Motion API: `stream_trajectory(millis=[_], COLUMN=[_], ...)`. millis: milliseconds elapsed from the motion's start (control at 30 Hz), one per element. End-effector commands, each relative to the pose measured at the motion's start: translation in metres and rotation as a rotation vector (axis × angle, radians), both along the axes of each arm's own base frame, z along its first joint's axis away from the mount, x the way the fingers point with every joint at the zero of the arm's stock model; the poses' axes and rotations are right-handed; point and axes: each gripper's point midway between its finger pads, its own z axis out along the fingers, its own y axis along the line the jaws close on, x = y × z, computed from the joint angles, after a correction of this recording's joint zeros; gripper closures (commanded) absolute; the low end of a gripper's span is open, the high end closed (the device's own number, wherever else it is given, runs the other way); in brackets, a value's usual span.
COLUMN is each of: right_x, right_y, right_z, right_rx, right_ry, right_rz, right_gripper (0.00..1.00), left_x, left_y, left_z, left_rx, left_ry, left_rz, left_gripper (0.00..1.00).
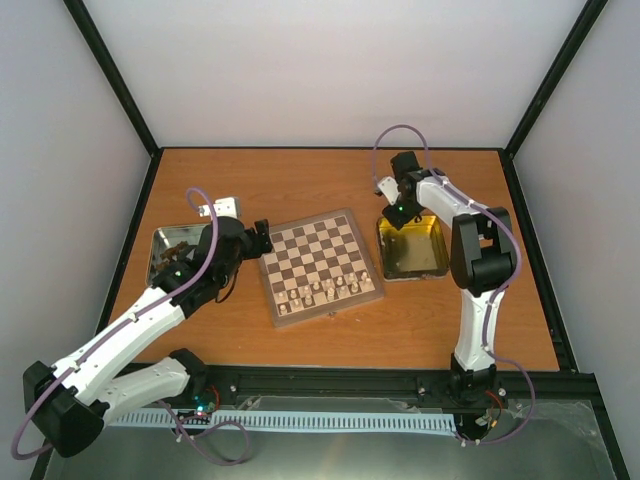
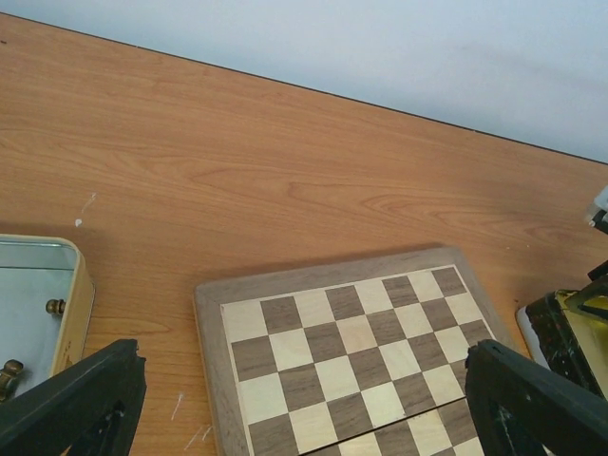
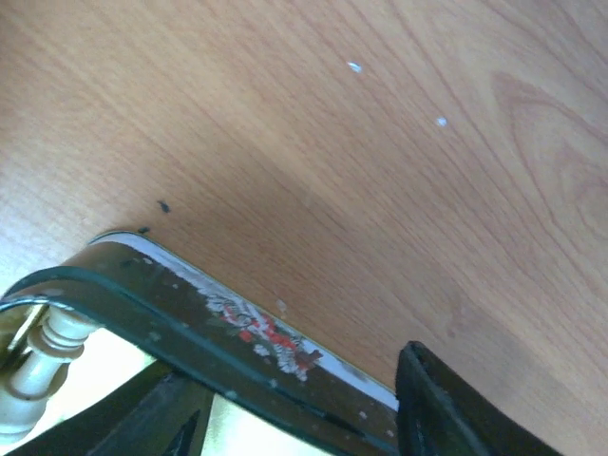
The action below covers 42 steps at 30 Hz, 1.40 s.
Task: Set up the chess pieces on the board
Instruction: Adjust the storage box at the center of the board, then pick up the chess piece from the storage box.
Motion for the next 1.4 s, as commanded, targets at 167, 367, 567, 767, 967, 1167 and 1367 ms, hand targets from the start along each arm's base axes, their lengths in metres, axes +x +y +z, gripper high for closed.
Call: stream_trajectory(millis=[167, 367, 567, 767, 967, 1167, 1367], right_x=[0.001, -0.018, -0.047, -0.044, -0.043, -0.058, -0.055], right_y=[-0.049, -0.068, -0.092, -0.074, -0.061, -0.033, -0.016], right_z=[0.007, 0.0, 0.004, 0.035, 0.062, 0.034, 0.01], right_rx=[0.074, 0.047, 0.012, 0.209, 0.352, 0.43, 0.531], right_ry=[-0.026, -0.016, -0.036, -0.092, -0.179, -0.108, -0.064], right_rz=[-0.402, -0.614, -0.865, -0.933, -1.014, -1.005, -0.998], right_gripper=[0.64, 0.65, 0.64, 0.47, 0.48, 0.64, 0.71], left_x=[0.002, 0.0, -0.002, -0.002, -0.003, -0.003, -0.002], left_y=[-0.005, -0.007, -0.005, -0.008, -0.007, -0.006, -0.008], left_z=[0.017, 0.015, 0.012, 0.011, 0.012, 0.011, 0.008], left_rx=[-0.049, -0.063, -0.068, -0.077, -0.08, -0.076, -0.068], left_ry=[-0.023, -0.014, -0.008, -0.008, -0.015, -0.018, -0.014], left_rz=[-0.013, -0.02, -0.02, -0.03, -0.028, -0.028, -0.035], left_gripper=[0.07, 0.07, 0.07, 0.07, 0.07, 0.07, 0.07])
